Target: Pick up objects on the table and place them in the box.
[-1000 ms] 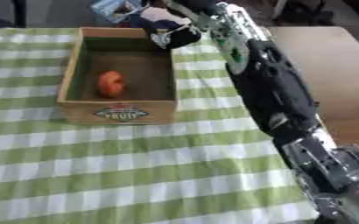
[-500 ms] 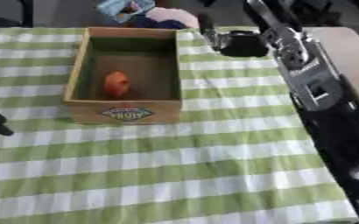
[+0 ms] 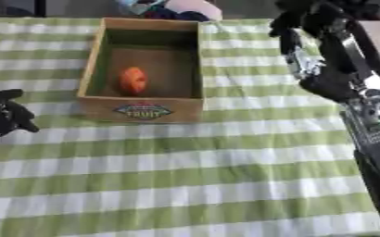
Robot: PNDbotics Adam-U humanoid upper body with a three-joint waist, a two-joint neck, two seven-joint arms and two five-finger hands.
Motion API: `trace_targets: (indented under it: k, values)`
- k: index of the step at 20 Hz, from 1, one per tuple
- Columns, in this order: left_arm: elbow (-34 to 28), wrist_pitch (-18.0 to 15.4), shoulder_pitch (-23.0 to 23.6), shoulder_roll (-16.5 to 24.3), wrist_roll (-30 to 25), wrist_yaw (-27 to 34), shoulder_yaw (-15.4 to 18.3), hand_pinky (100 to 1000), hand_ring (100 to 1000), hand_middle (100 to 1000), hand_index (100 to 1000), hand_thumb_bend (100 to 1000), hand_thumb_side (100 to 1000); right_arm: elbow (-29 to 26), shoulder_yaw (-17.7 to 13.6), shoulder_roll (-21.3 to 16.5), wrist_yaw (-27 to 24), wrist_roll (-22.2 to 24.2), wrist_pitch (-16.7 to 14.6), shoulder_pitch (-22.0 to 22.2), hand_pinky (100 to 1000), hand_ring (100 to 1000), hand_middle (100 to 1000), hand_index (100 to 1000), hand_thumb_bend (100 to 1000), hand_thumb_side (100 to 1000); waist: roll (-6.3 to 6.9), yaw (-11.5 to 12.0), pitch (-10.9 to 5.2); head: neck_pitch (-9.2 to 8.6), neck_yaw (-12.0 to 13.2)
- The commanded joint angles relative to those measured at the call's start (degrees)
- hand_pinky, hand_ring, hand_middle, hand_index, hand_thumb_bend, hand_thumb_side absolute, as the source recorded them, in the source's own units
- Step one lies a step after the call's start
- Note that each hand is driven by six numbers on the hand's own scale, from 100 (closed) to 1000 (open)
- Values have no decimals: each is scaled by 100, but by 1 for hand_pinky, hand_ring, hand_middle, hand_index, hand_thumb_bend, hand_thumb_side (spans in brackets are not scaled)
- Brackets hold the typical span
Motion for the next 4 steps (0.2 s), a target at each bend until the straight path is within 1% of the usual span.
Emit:
trace_targets:
  k: [1, 4]
  values:
    - [-81, -50, -31, 6, -105, -14, 20, 658, 578, 592, 871, 149, 981, -187, -166, 110, -101, -63, 24, 125, 731, 620, 595, 819, 100, 607, 18, -27, -89, 84, 59]
    - [-69, -70, -42, -39, -166, 0, 12, 660, 580, 593, 871, 148, 983, -173, -286, 393, -101, -71, 60, 347, 731, 617, 591, 815, 100, 617, 30, -33, -96, 104, 112]
